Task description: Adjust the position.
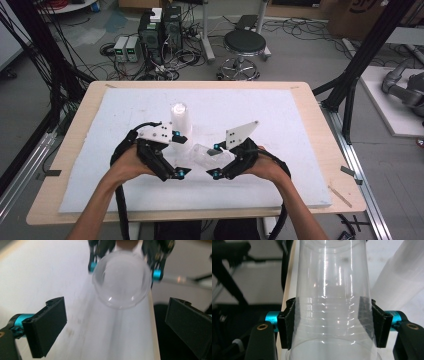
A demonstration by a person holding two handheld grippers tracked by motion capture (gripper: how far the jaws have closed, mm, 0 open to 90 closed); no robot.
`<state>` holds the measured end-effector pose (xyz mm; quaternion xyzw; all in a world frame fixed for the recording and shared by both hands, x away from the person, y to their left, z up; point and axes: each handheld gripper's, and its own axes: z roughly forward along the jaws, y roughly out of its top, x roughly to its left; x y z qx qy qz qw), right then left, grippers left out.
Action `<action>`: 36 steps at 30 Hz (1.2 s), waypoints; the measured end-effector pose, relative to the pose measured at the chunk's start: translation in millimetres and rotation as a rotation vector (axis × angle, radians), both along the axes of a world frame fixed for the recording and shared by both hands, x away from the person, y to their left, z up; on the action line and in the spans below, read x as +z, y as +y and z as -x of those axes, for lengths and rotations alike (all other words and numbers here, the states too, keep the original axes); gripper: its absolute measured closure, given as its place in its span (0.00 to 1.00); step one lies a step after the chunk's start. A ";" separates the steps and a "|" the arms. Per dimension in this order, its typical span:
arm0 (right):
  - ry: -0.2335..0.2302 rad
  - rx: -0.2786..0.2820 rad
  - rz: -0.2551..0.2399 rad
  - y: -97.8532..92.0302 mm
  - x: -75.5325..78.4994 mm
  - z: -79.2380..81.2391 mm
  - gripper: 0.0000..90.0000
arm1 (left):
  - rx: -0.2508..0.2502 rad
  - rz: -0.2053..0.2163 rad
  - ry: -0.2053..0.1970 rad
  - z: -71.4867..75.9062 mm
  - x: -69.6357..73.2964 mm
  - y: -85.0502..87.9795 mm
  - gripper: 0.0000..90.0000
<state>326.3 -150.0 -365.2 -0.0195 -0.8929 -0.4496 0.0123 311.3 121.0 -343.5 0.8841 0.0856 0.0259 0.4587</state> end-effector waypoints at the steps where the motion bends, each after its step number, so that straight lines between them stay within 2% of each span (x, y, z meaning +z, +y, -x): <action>1: 0.004 0.005 0.044 1.9 2.8 0.0 0.39 | 0.000 0.000 0.000 0.0 0.0 0.0 0.04; 2: 0.004 0.012 0.091 3.8 5.5 -0.1 0.39 | -0.019 -0.107 0.023 -2.0 6.1 -0.6 0.04; 3: 0.004 0.012 0.091 3.8 5.5 -0.1 0.39 | -0.019 -0.107 0.023 -2.0 6.1 -0.6 0.04; 4: 0.005 0.023 0.184 7.9 11.1 0.3 0.39 | -0.041 -0.200 0.045 -3.4 10.3 -1.8 0.04; 5: 0.005 0.023 0.184 7.9 11.1 0.3 0.39 | -0.041 -0.200 0.045 -3.4 10.3 -1.8 0.04; 6: 0.006 0.034 0.250 11.3 15.7 0.6 0.39 | -0.034 -0.258 0.054 -5.5 13.2 -2.8 0.04; 7: 0.003 0.037 0.272 12.5 17.2 0.5 0.39 | -0.034 -0.258 0.054 -5.5 13.2 -2.8 0.04; 8: 0.005 0.037 0.304 13.9 19.5 0.9 0.39 | -0.032 -0.297 0.054 -7.4 15.8 -3.1 0.04; 11: 0.007 0.037 0.359 16.7 25.1 0.8 0.39 | -0.031 -0.302 0.047 -8.1 16.7 -5.5 0.04; 14: 0.010 0.044 0.377 18.2 28.4 0.8 0.39 | -0.040 -0.297 0.050 -8.9 15.2 -12.0 0.04; 17: 0.011 0.047 0.383 19.2 29.9 1.0 0.39 | -0.048 -0.288 0.058 -9.5 12.2 -19.2 0.04; 18: 0.009 0.044 0.387 19.8 30.1 1.1 0.39 | -0.069 -0.288 0.065 -10.4 9.7 -27.3 0.04; 22: 0.010 0.048 0.391 21.0 28.0 1.3 0.39 | -0.089 -0.274 0.066 -11.7 8.7 -39.5 0.04; 24: 0.008 0.045 0.389 20.9 28.2 1.2 0.39 | -0.094 -0.257 0.071 -11.6 9.1 -41.8 0.11; 26: 0.008 0.044 0.388 20.3 28.7 0.9 0.39 | -0.106 -0.250 0.067 -12.0 9.5 -44.8 0.11; 31: 0.015 0.043 0.383 20.0 27.3 1.0 0.39 | -0.106 -0.250 0.068 -11.9 8.1 -47.8 0.15; 36: 0.012 0.050 0.384 21.7 26.3 1.3 0.39 | -0.135 -0.250 0.072 -10.3 7.1 -51.9 0.25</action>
